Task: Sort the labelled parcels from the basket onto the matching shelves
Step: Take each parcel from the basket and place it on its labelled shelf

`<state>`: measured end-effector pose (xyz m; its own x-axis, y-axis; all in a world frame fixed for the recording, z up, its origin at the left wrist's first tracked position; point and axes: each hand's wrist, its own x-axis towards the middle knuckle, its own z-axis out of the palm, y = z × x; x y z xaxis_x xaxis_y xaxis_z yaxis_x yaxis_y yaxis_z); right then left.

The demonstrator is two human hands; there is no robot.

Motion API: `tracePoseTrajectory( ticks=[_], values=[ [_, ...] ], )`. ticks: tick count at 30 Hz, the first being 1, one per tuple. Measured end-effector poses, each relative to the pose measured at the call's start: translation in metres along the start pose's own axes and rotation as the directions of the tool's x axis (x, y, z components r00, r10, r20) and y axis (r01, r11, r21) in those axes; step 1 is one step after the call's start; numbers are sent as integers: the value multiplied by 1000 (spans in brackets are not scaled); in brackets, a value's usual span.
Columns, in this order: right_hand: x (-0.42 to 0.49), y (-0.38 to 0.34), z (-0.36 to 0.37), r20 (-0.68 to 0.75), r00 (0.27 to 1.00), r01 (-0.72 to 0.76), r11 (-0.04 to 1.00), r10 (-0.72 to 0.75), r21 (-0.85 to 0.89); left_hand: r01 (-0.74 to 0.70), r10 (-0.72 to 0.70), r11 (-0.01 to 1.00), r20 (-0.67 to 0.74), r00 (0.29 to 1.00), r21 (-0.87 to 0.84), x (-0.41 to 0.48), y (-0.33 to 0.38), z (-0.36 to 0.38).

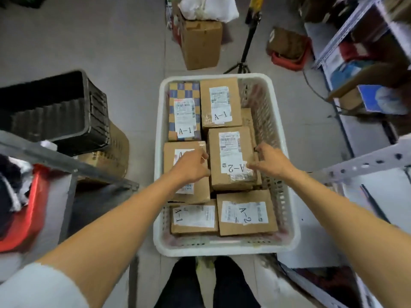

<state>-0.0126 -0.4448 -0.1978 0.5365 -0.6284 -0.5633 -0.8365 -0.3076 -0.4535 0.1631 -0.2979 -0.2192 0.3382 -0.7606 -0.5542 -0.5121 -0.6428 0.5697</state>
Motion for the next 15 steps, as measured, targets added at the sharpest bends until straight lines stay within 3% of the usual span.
tracePoseTrajectory(
  ticks=[5,10,15],
  values=[
    [45,22,49,-65,992,-79,943,106,324,9,-9,993,-3,1000,-117,28,-4,46],
    [73,48,64,42,979,-195,844,201,500,91,-92,992,-19,996,-85,56,9,70],
    [50,64,62,41,976,-201,808,214,554,174,-165,962,60,985,-211,68,12,94]
  ],
)
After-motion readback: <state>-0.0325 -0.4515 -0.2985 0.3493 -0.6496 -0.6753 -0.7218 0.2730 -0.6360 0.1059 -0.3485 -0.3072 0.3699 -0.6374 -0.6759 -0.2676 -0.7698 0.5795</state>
